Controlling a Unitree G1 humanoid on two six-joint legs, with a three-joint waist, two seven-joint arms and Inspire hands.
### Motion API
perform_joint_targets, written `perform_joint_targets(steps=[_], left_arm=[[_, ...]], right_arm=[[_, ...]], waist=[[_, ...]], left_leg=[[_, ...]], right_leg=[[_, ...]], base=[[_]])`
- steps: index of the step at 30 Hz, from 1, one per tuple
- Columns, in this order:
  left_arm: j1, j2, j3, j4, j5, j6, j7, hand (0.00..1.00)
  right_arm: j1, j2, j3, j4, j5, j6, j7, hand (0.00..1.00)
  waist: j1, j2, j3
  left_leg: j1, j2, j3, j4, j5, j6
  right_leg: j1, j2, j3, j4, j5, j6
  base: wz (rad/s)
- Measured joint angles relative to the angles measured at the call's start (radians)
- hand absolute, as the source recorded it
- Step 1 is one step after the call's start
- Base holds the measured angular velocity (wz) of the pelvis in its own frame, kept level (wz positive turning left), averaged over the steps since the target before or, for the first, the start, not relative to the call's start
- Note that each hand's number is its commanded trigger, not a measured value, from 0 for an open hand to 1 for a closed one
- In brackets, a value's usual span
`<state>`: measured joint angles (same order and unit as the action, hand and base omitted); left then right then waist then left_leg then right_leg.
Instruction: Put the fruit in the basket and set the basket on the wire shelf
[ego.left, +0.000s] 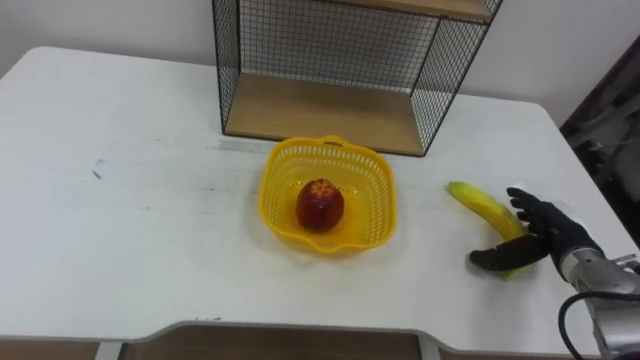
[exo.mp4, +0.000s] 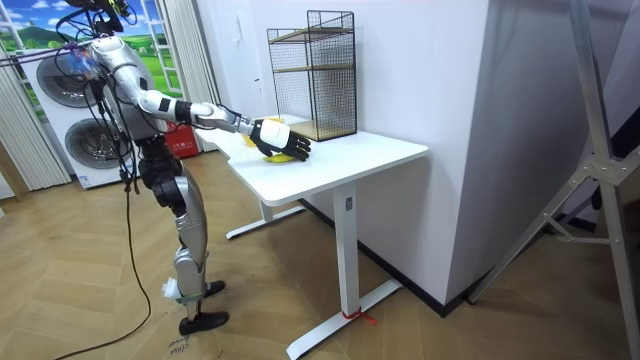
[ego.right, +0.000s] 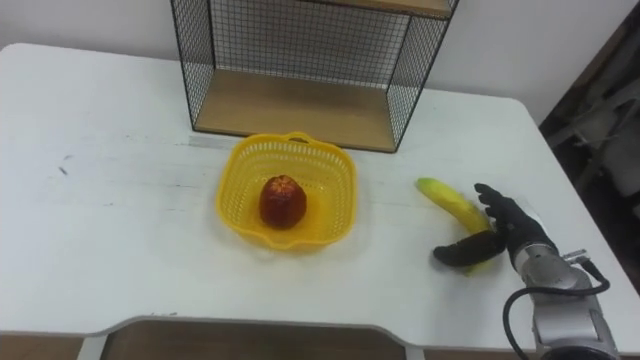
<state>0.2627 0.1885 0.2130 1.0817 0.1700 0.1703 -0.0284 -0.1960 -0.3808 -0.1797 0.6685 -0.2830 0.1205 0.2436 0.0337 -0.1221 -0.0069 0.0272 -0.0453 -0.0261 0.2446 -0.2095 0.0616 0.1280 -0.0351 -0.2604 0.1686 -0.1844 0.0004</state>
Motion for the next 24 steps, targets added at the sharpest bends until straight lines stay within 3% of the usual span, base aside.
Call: perform_joint_targets(steps=[5,6,7,8,11,18,24], left_arm=[[-0.003,0.000,0.000,0.000,-0.001,0.000,0.000,0.00],[-0.003,0.001,0.000,0.000,-0.001,0.001,0.000,0.00],[-0.003,0.002,-0.002,0.000,-0.001,0.002,0.000,0.00],[-0.003,0.003,-0.002,0.000,-0.002,0.005,0.000,0.00],[-0.005,0.004,-0.010,0.001,-0.002,0.007,0.000,0.00],[-0.015,0.006,-0.033,0.002,-0.002,0.007,0.006,0.00],[-0.023,0.007,-0.033,0.002,-0.001,0.007,0.007,0.00]], right_arm=[[-0.010,-0.010,0.000,0.029,-0.021,-0.013,0.014,0.02],[-0.012,-0.010,0.000,0.031,-0.037,-0.013,0.021,0.49],[-0.013,-0.010,0.000,0.033,-0.040,-0.013,0.022,0.62],[-0.016,-0.010,0.000,0.038,-0.042,-0.013,0.022,0.97],[-0.026,-0.012,0.000,0.053,-0.069,-0.013,0.009,1.00],[-0.039,-0.065,0.001,0.075,-0.138,-0.004,-0.026,1.00],[-0.039,-0.068,0.001,0.074,-0.151,0.009,-0.028,1.00]], waist=[[0.003,0.002,0.0004],[0.002,0.003,0.0003],[0.002,0.003,0.0003],[0.002,0.003,0.0003],[0.003,0.003,0.0003],[0.028,0.007,0.0023],[0.030,0.010,0.0027]], left_leg=[[-0.007,0.000,-0.009,0.015,-0.002,0.000],[-0.007,0.000,-0.010,0.015,-0.002,0.000],[-0.007,-0.001,-0.011,0.015,-0.002,0.000],[-0.006,-0.001,-0.012,0.016,-0.002,0.000],[-0.006,-0.002,-0.016,0.017,-0.002,0.000],[-0.006,0.000,-0.020,0.015,-0.004,-0.004],[-0.006,0.000,-0.021,0.009,-0.005,-0.004]], right_leg=[[0.000,0.000,-0.008,0.001,0.000,0.000],[0.001,0.001,-0.010,0.001,0.000,0.000],[0.002,0.001,-0.010,0.001,0.000,0.000],[0.003,0.001,-0.011,0.002,0.000,0.000],[0.004,0.001,-0.011,0.001,0.000,0.000],[0.004,0.004,-0.014,-0.001,0.000,0.000],[0.001,0.005,-0.013,-0.001,0.000,0.000]], base=[[0.05],[0.00],[0.03],[0.00],[0.00],[0.01],[0.00]])
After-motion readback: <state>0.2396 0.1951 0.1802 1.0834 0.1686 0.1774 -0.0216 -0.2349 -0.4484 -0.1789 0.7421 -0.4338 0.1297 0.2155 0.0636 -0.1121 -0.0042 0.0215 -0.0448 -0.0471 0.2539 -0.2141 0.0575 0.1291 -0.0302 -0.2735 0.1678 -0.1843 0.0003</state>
